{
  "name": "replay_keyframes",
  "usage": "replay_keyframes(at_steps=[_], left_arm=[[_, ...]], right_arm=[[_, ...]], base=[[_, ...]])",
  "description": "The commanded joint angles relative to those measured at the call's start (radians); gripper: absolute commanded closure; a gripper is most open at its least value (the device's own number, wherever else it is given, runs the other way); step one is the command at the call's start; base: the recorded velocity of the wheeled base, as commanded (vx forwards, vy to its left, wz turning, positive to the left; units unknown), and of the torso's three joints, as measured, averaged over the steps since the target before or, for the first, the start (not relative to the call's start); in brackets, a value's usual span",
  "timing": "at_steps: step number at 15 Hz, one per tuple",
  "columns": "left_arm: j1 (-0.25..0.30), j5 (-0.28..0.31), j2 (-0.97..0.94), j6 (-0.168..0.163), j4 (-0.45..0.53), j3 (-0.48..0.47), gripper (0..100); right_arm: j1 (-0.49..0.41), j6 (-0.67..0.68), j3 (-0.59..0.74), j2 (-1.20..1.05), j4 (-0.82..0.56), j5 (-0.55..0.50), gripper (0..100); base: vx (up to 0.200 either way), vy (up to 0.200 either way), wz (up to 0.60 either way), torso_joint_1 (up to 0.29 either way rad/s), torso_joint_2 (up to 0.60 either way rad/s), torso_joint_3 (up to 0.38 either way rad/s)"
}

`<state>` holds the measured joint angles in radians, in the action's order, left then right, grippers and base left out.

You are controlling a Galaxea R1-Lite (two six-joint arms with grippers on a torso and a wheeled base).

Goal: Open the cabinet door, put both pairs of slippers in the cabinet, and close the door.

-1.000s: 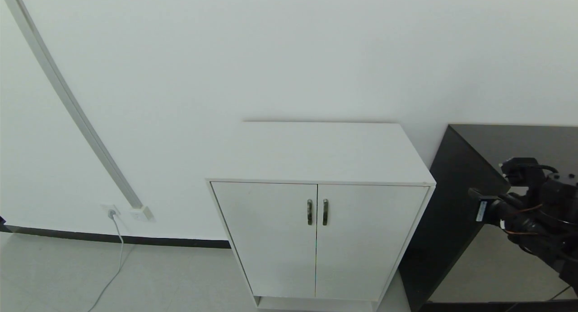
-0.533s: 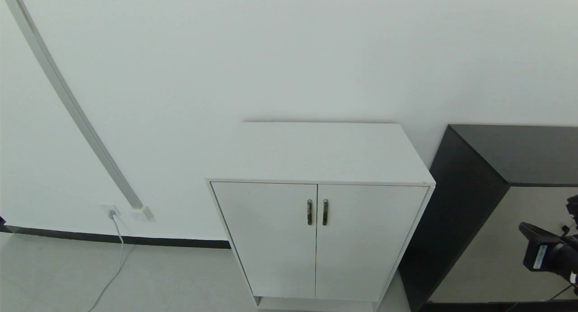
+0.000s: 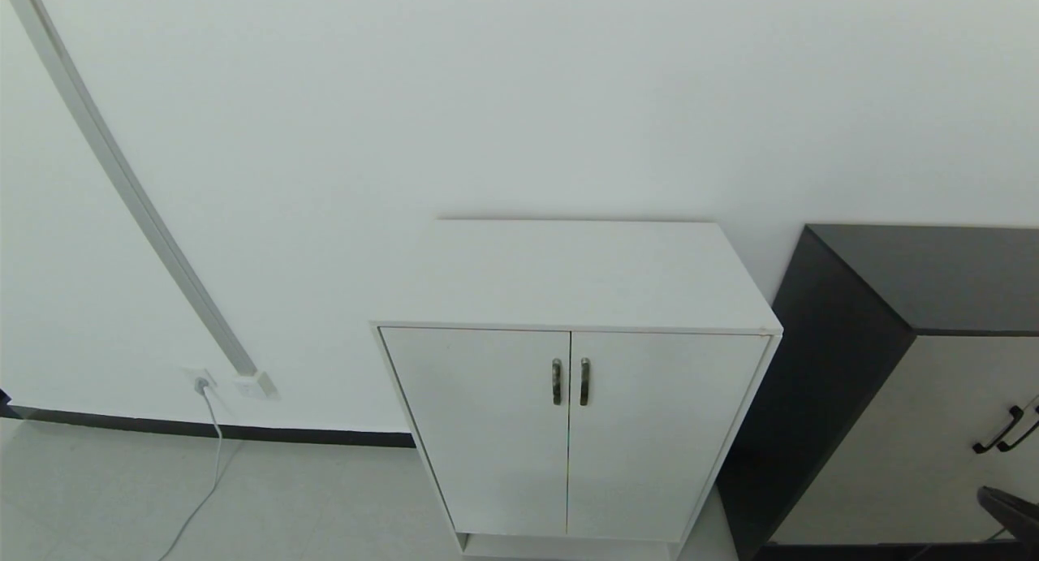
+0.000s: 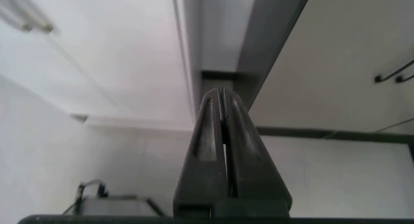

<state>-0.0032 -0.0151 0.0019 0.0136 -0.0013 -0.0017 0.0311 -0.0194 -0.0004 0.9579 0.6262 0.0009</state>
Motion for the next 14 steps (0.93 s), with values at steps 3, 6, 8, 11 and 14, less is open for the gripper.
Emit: replay_keyframes(at_steps=[3, 6, 8, 11, 14], left_arm=[[0.000, 0.000, 0.000, 0.000, 0.000, 0.000, 100], [0.000, 0.000, 0.000, 0.000, 0.000, 0.000, 100], [0.000, 0.000, 0.000, 0.000, 0.000, 0.000, 100], [0.000, 0.000, 0.000, 0.000, 0.000, 0.000, 100], [-0.001, 0.000, 0.000, 0.000, 0.000, 0.000, 100]], right_arm=[[0.001, 0.004, 0.000, -0.426, -0.375, 0.044, 100], [0.001, 0.004, 0.000, -0.564, -0.537, 0.082, 100], [0.004, 0.002, -0.001, -0.627, -0.609, 0.094, 100], [0.004, 0.001, -0.003, -0.683, -0.612, 0.090, 100], [0.010, -0.011, 0.000, -0.852, -0.622, 0.087, 100]], base=[[0.000, 0.000, 0.00, 0.000, 0.00, 0.000], [0.000, 0.000, 0.00, 0.000, 0.00, 0.000], [0.000, 0.000, 0.00, 0.000, 0.00, 0.000], [0.000, 0.000, 0.00, 0.000, 0.00, 0.000], [0.000, 0.000, 0.00, 0.000, 0.00, 0.000]])
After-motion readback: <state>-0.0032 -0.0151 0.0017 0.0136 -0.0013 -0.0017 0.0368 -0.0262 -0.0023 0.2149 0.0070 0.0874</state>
